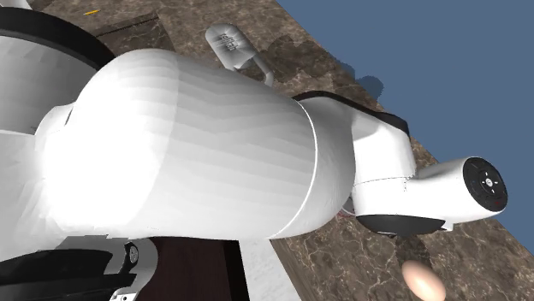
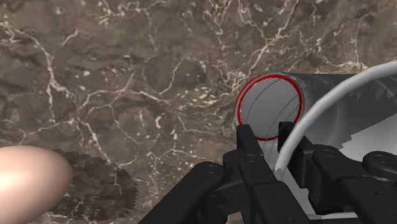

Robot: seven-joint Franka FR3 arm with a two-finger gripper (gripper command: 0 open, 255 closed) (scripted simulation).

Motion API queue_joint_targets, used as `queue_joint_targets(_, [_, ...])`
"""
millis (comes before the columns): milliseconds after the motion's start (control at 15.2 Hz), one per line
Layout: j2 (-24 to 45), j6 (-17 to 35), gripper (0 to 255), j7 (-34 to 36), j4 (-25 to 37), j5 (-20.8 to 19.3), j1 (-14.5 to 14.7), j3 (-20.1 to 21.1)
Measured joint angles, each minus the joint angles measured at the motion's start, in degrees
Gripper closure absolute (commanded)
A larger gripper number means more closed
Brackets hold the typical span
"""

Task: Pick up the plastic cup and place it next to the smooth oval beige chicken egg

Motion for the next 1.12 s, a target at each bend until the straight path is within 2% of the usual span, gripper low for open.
queue_joint_targets(528, [3.8,4.2,255,-0.7,-0.5,0.2,0.0,0.0])
queue_joint_targets(858, [4.1,4.5,255,-0.7,-0.4,0.2,0.0,0.0])
queue_joint_targets(924, [4.1,4.5,0,-0.7,-0.4,0.2,0.0,0.0])
queue_joint_targets(1122, [4.1,4.5,0,-0.7,-0.4,0.2,0.0,0.0])
